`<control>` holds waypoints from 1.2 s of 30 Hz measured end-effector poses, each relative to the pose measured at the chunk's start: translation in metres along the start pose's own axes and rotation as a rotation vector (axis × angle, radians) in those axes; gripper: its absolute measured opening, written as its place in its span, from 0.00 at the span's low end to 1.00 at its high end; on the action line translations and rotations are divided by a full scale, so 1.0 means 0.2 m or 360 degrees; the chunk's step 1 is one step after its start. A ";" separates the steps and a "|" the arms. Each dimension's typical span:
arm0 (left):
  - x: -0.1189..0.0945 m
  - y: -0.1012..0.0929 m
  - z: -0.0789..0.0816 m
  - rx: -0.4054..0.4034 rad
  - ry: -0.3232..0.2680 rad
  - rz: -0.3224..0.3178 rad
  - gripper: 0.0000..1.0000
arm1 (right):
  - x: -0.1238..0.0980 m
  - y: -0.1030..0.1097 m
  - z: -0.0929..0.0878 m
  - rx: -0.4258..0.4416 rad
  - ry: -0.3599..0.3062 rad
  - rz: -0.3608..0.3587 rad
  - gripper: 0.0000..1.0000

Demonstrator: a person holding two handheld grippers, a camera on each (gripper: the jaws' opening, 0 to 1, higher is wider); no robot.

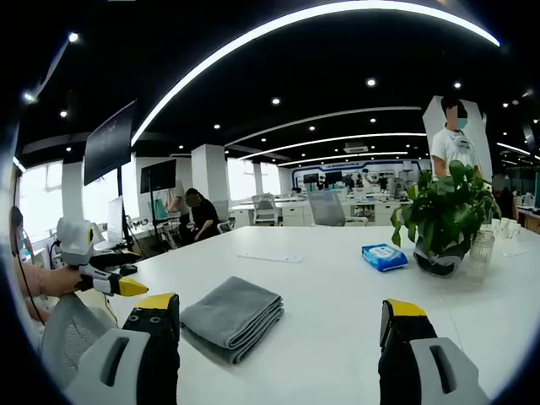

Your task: Open the folded towel by lifting each exposed corner and separating the folded layers until the towel lies flat within the target outline without major curled edges

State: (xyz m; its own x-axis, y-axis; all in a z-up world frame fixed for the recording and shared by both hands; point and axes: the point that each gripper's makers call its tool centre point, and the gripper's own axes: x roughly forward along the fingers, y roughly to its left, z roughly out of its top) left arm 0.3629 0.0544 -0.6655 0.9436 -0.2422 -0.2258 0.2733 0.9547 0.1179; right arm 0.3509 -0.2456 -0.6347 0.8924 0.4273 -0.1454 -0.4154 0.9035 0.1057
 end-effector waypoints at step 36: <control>0.00 0.02 -0.03 -0.0031 0.0040 0.0021 0.99 | 0.01 0.03 -0.04 -0.0059 0.0078 0.0029 1.00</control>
State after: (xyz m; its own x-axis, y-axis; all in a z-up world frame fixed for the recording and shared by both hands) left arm 0.3633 0.0582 -0.6705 0.9421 -0.2252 -0.2485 0.2568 0.9610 0.1025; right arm 0.3494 -0.2397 -0.6432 0.8752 0.4440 -0.1920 -0.4386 0.8958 0.0725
